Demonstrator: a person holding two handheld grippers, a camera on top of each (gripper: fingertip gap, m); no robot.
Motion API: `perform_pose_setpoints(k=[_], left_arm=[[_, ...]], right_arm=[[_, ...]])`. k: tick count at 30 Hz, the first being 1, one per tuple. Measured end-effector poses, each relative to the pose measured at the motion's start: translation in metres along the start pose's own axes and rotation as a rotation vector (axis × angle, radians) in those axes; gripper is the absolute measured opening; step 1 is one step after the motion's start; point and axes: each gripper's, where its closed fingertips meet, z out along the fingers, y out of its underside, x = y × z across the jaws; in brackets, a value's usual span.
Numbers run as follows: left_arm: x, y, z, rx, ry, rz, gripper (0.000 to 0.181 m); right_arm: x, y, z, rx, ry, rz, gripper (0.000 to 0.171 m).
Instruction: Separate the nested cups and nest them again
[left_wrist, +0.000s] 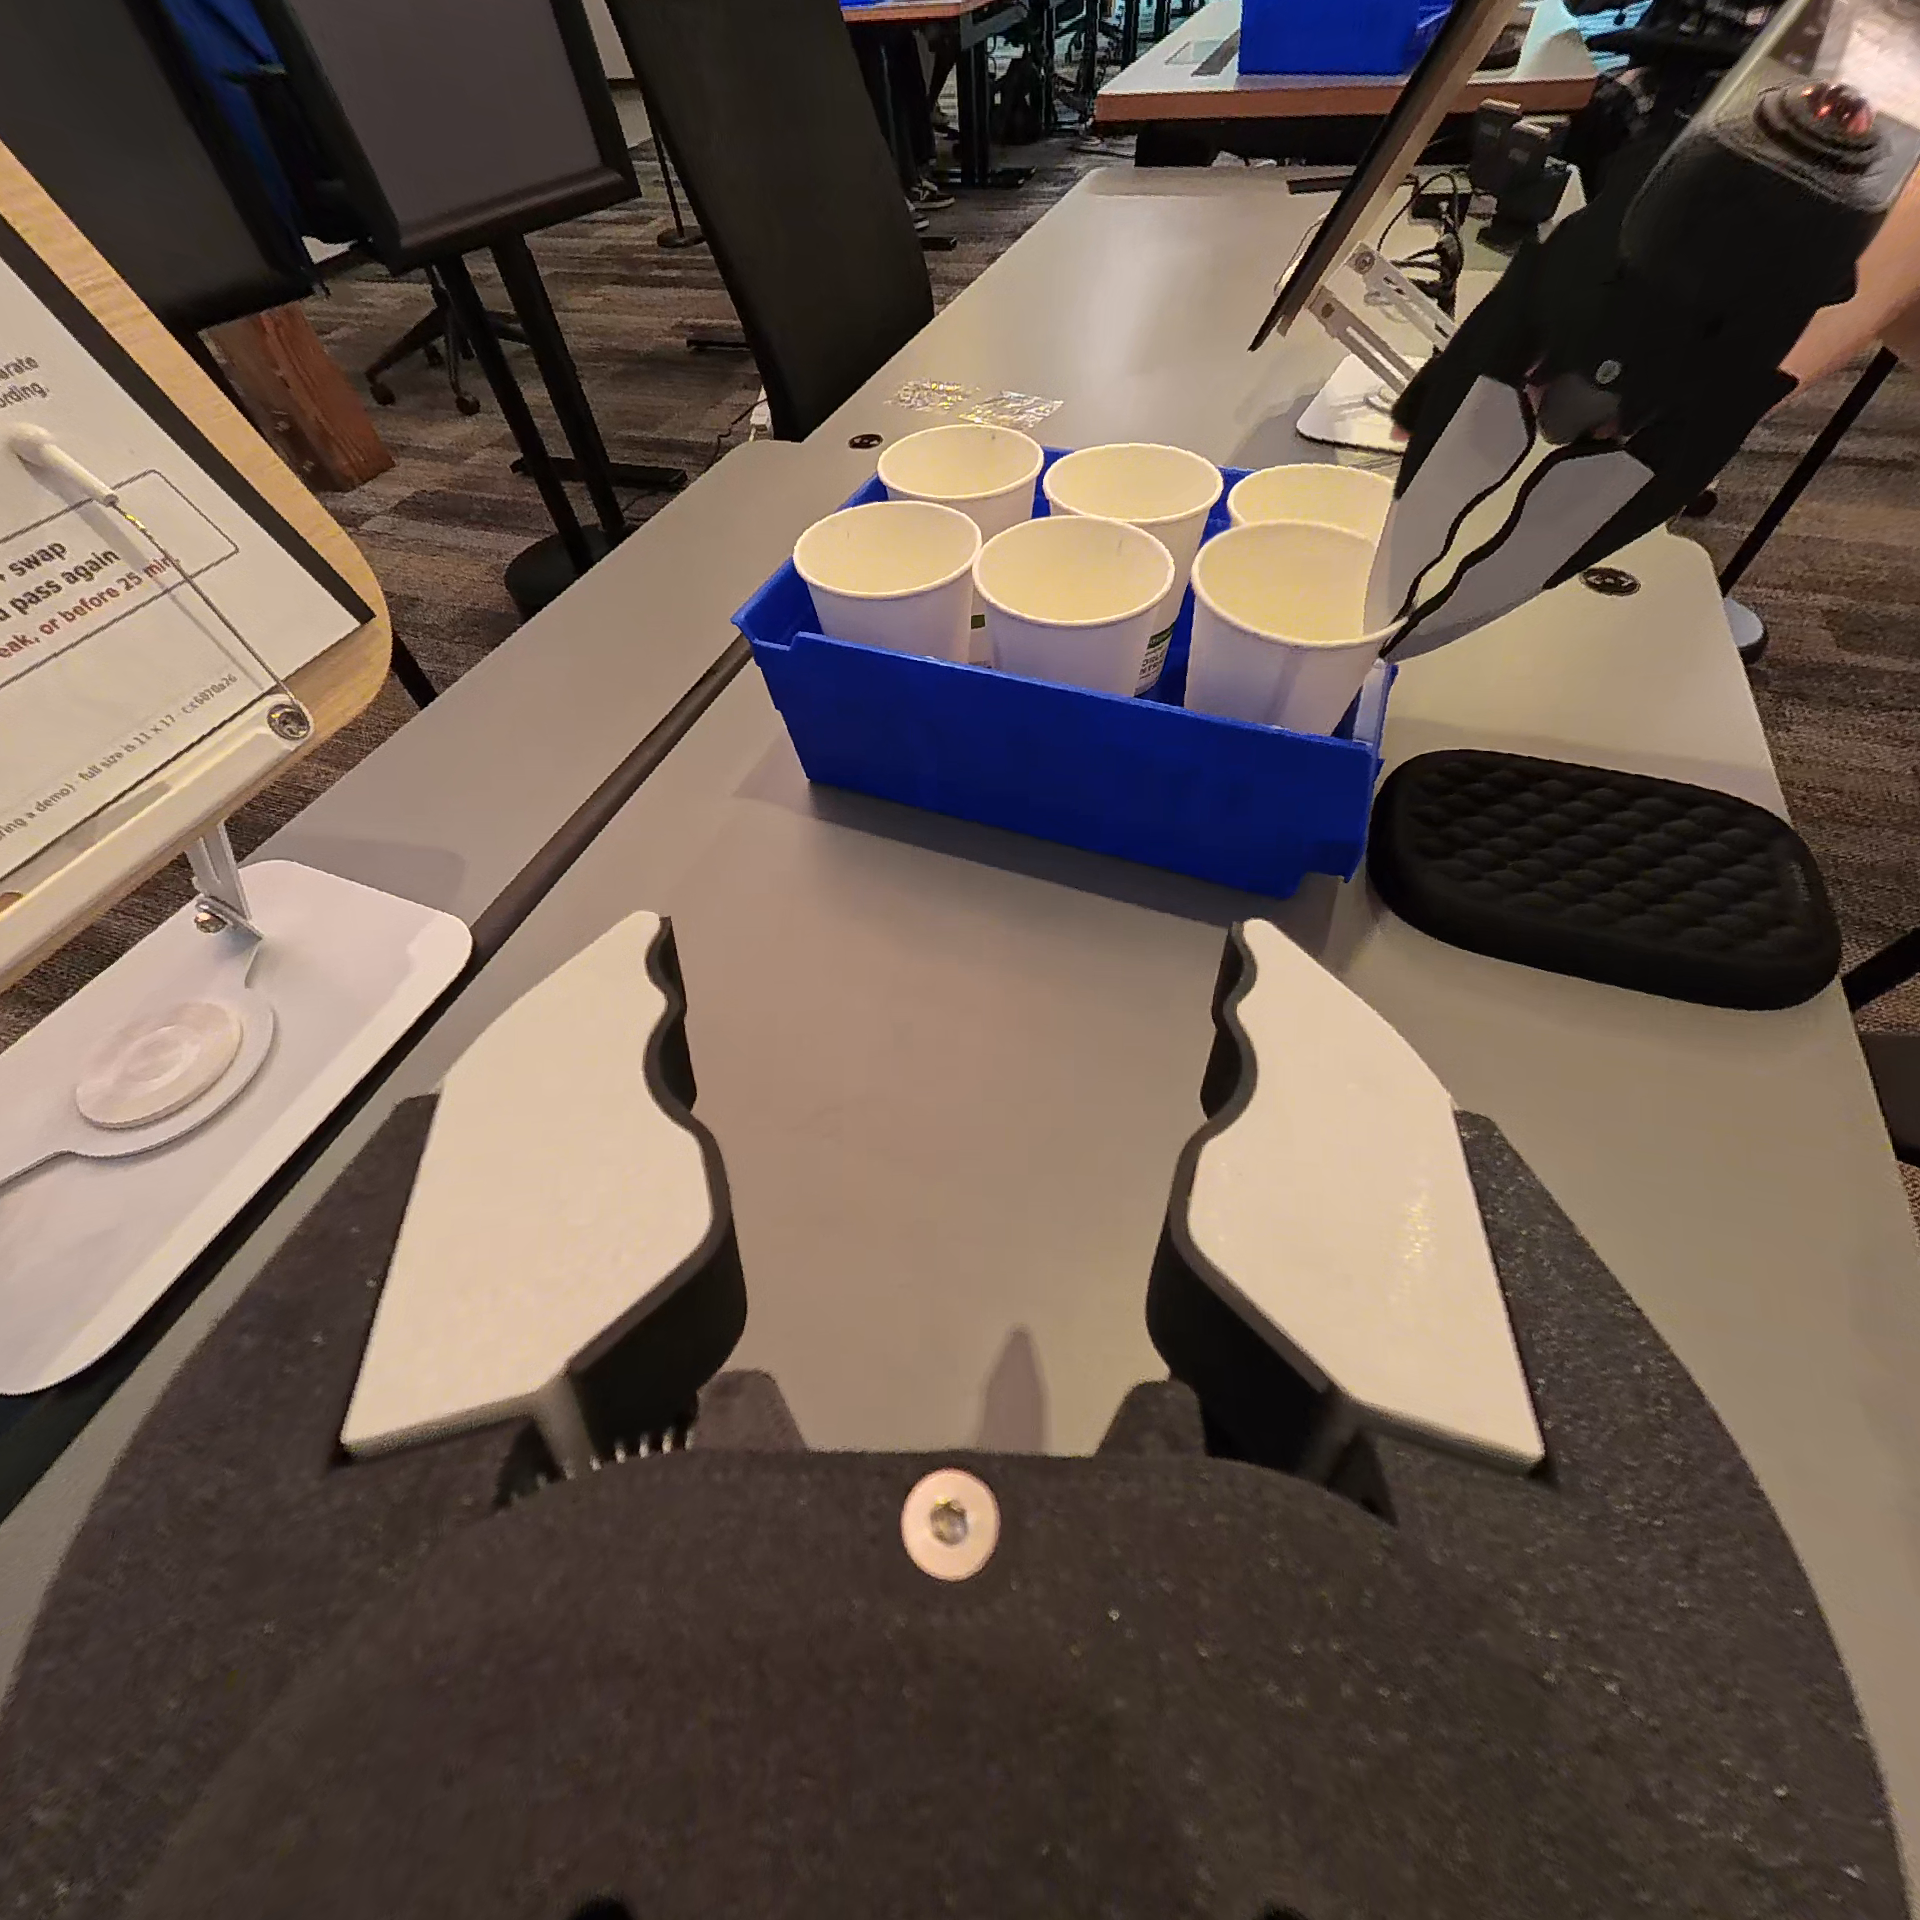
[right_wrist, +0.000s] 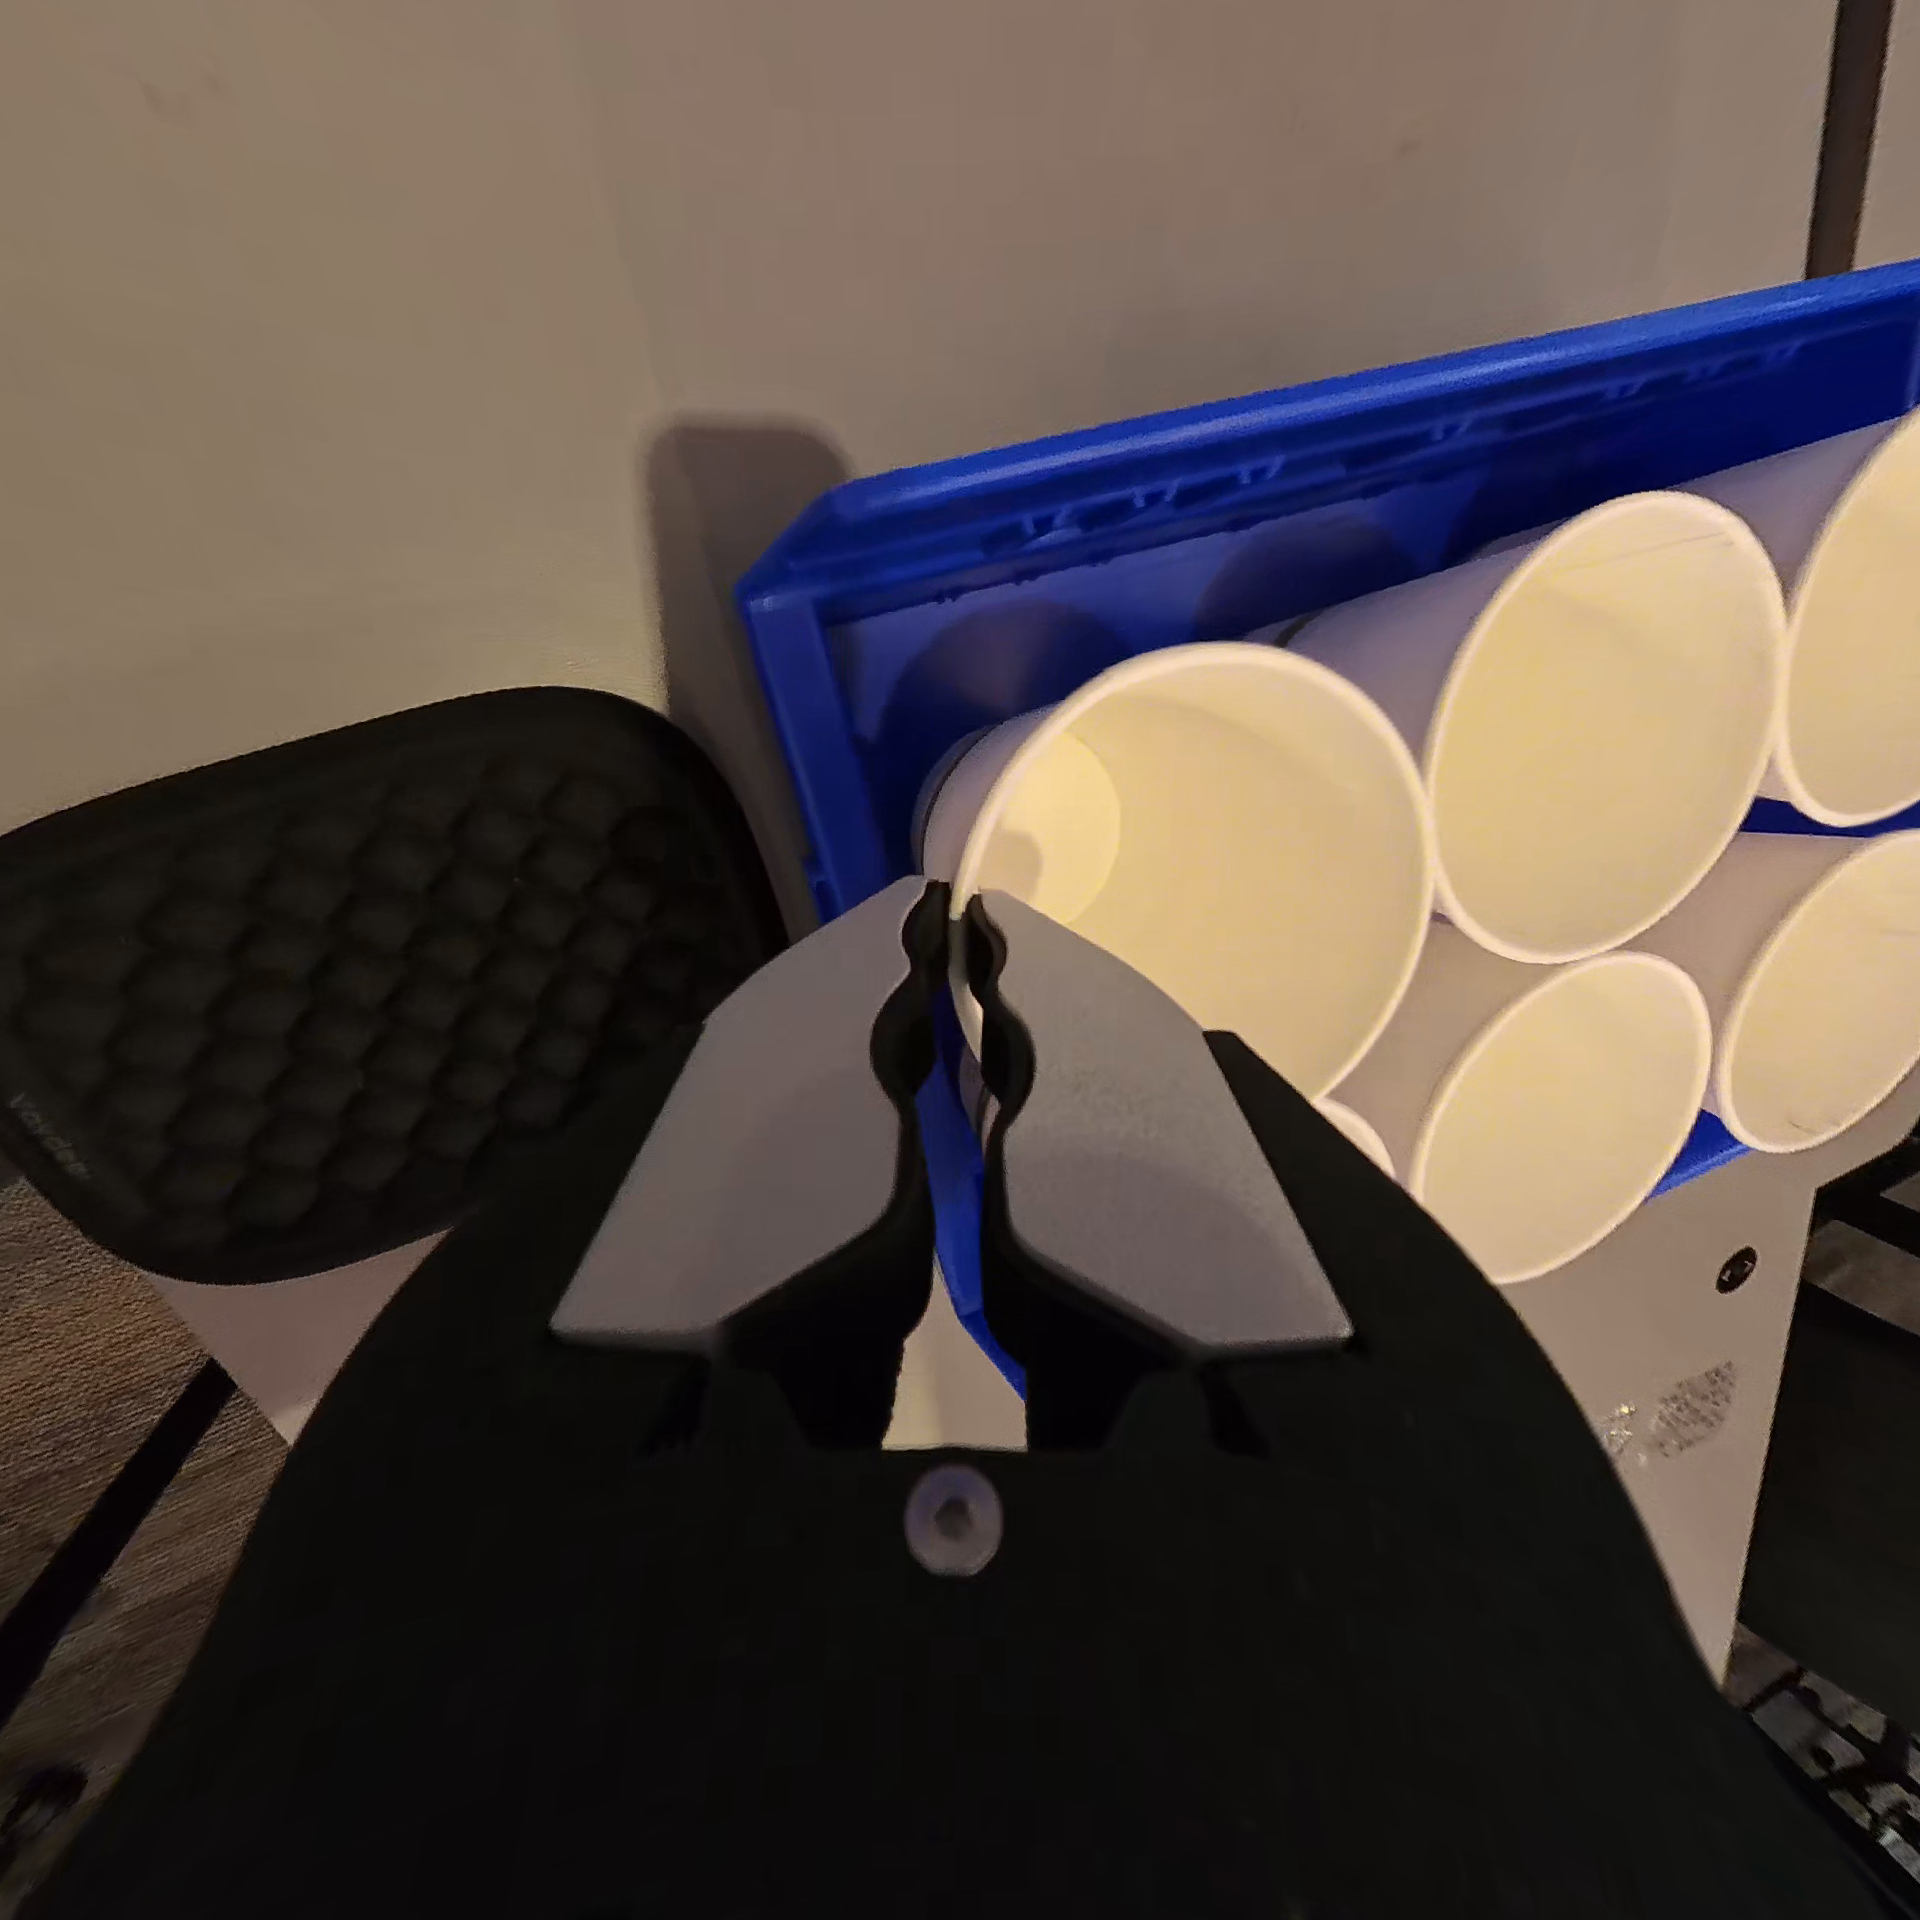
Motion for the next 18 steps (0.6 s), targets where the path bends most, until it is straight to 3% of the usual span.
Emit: perform_pose_setpoints(k=[5, 18], left_arm=[[0.0, 0.001, 0.001, -0.007, -0.002, 0.005, 0.097], [0.0, 0.002, 0.001, -0.011, -0.004, 0.008, 0.097]], right_arm=[[-0.001, -0.003, 0.005, 0.033, -0.081, 0.042, 0.003], [0.01, -0.004, 0.006, 0.076, -0.104, 0.084, 0.003]])
